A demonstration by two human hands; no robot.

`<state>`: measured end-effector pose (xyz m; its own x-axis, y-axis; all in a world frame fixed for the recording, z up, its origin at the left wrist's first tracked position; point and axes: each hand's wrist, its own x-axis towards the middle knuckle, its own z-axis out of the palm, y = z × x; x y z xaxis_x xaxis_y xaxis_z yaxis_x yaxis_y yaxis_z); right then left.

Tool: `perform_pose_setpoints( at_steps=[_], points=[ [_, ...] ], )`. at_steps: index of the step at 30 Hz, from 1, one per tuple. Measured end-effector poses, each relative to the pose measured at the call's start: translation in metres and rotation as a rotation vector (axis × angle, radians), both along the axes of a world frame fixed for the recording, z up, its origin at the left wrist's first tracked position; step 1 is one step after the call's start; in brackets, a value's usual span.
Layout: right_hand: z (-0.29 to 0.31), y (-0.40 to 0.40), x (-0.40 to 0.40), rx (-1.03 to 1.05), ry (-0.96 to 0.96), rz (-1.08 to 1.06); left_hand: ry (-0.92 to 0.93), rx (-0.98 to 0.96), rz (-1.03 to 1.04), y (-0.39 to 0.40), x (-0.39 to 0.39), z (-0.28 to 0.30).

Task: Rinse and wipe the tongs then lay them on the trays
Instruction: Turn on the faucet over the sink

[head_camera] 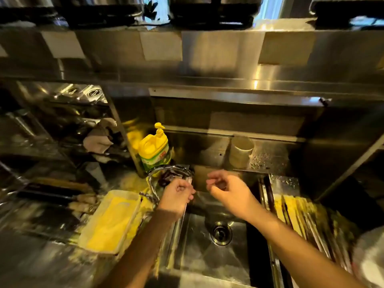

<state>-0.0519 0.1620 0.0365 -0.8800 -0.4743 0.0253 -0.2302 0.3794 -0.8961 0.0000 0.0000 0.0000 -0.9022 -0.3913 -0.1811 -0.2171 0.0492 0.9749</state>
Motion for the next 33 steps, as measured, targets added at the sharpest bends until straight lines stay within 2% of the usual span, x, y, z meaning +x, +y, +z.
perform_pose_setpoints(
  at_steps=[5,11,15,16,17,19,25,33],
  points=[
    [-0.009,-0.053,-0.01,0.037,0.02,0.028,-0.13,-0.049,0.086,-0.046,0.012,-0.043],
    [-0.015,-0.11,-0.034,0.126,0.113,-0.039,-0.358,-0.377,0.146,-0.11,0.01,-0.098],
    [-0.02,-0.129,-0.047,0.11,0.07,-0.034,-0.383,-0.583,0.18,-0.139,-0.01,-0.118],
    [-0.021,-0.129,-0.049,0.098,0.059,-0.037,-0.452,-0.606,0.195,-0.144,-0.017,-0.116],
    [-0.023,-0.13,-0.053,0.091,0.046,-0.044,-0.524,-0.672,0.173,-0.151,-0.024,-0.116],
    [-0.027,-0.129,-0.057,0.078,0.02,-0.053,-0.613,-0.687,0.089,-0.163,-0.037,-0.12],
    [-0.034,-0.128,-0.061,-0.033,-0.058,-0.054,-0.648,-0.949,-0.039,-0.177,-0.051,-0.132],
    [-0.04,-0.126,-0.068,-0.014,-0.078,-0.046,-0.61,-1.09,-0.129,-0.176,-0.066,-0.136]
  ],
)
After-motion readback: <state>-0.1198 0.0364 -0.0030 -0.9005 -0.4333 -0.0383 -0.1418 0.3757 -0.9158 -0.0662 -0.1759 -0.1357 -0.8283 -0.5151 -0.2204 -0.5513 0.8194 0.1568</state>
